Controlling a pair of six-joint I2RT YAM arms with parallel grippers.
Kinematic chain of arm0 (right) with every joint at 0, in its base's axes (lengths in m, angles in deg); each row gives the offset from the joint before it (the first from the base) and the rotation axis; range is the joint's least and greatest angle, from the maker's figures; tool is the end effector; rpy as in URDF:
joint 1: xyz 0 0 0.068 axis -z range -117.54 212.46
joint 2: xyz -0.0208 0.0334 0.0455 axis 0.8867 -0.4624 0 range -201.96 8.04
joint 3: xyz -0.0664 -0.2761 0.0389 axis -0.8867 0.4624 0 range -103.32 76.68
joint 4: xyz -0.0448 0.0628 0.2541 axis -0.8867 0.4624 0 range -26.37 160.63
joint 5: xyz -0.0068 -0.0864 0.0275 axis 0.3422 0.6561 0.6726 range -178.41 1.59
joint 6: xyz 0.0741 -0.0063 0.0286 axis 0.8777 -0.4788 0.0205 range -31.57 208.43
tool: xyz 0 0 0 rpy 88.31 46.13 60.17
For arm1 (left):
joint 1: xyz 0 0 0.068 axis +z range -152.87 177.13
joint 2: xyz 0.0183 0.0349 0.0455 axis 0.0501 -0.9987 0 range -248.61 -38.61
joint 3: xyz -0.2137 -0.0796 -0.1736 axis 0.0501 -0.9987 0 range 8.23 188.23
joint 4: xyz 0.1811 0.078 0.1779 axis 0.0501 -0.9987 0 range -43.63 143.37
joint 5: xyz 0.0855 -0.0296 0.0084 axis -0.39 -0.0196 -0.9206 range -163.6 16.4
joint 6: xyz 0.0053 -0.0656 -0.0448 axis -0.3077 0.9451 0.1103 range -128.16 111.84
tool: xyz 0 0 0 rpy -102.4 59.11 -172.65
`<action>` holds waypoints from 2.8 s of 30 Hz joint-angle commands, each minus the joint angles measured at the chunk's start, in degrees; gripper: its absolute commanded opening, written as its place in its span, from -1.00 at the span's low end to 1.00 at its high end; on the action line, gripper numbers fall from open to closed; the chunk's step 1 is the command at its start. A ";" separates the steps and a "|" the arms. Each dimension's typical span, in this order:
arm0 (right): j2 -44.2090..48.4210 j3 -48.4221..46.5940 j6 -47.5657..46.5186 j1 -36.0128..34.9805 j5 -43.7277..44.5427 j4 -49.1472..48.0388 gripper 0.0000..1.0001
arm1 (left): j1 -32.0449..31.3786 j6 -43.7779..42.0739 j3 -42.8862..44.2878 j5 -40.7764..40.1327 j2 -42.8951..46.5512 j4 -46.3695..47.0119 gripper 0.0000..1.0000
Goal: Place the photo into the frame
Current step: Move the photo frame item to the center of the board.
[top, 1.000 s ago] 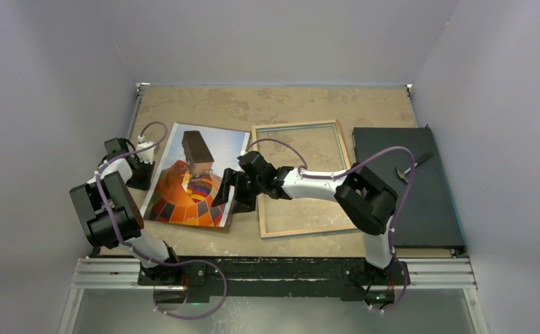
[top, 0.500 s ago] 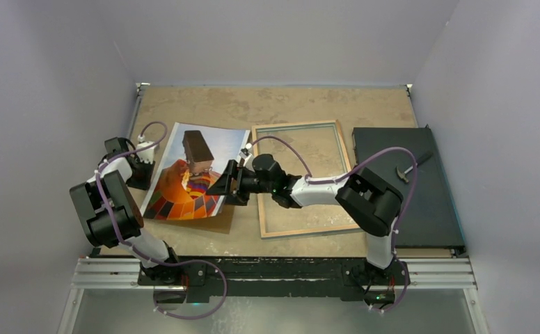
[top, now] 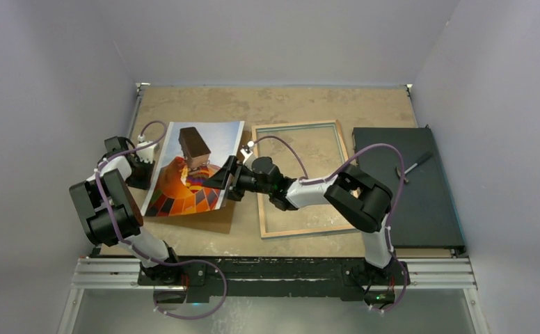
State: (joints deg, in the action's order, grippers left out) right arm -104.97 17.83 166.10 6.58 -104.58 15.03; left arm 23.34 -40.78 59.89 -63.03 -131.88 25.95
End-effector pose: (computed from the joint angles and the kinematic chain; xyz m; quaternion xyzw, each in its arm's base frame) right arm 0.2438 0.3937 0.1891 0.0458 0.7379 0.6525 0.1666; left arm 0.2862 0.1270 0.1386 0.0715 0.9766 0.0101 0.2024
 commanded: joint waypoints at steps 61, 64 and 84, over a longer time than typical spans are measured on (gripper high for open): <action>9.36 14.56 -3.19 6.51 -13.01 -4.12 -0.41 | -5.28 1.12 9.40 4.84 0.11 -15.52 -0.35; 9.56 15.03 -3.45 6.85 -13.31 -3.79 -0.52 | -7.08 2.24 6.96 2.07 0.08 -12.27 -0.31; 10.39 17.49 -3.81 7.53 -14.80 -4.18 -0.89 | -7.94 1.56 1.11 -5.38 -0.79 -3.89 -0.33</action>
State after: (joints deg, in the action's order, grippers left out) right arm -96.95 35.06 163.21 13.75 -116.99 12.71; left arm 15.41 -38.81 62.82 -65.76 -131.95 19.39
